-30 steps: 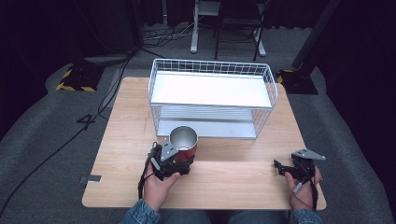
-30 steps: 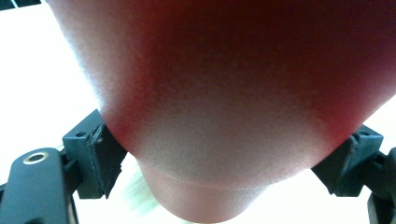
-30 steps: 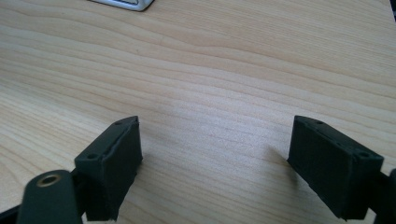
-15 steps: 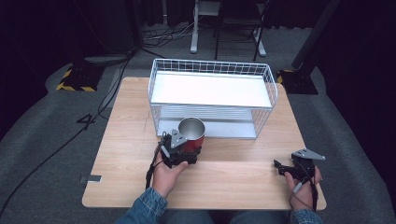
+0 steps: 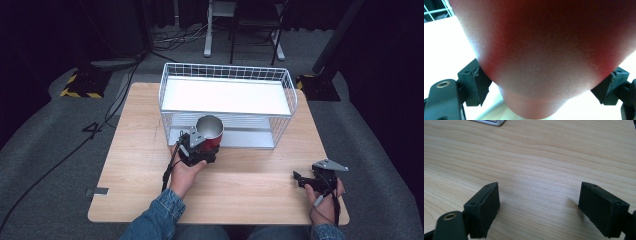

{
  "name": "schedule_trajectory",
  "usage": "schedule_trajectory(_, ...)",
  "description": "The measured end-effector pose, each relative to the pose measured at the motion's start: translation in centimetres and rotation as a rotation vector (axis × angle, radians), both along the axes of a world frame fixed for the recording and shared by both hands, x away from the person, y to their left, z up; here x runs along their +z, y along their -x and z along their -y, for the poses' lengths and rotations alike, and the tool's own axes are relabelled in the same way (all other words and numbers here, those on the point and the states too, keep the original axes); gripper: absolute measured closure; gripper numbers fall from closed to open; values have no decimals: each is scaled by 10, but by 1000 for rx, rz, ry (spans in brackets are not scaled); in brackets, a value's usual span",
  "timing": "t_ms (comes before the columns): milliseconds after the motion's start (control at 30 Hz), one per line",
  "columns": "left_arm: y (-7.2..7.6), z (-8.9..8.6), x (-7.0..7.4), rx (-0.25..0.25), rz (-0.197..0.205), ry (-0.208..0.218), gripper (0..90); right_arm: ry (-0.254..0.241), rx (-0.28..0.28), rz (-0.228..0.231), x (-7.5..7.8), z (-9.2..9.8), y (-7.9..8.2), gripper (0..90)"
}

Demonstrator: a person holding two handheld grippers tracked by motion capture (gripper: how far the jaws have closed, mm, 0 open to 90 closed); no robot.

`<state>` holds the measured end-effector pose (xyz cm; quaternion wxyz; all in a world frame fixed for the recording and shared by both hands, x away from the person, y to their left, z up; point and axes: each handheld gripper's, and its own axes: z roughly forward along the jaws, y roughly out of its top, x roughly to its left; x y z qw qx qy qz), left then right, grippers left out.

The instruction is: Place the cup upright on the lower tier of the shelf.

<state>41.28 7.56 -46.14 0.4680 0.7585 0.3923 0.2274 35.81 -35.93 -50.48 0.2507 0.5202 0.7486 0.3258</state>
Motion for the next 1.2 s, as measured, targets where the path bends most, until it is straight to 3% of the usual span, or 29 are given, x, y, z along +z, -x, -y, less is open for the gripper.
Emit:
schedule_trajectory(200,-12,4,-4,22,-1,21,160,0,-1,2,0,0,0,173)
schedule_trajectory(367,-20,9,-3,29,15,8,159,1,0,1,0,0,0,173)
schedule_trajectory(433,-27,13,-4,29,-4,14,159,1,-1,2,0,0,0,173)
schedule_trajectory(733,-46,25,-10,46,-10,47,159,5,12,4,0,-2,1,174)
schedule_trajectory(933,-58,35,-13,66,5,33,159,10,26,7,0,-2,1,174)
schedule_trajectory(1200,-71,44,-17,78,-31,45,159,4,36,5,0,-3,0,176)
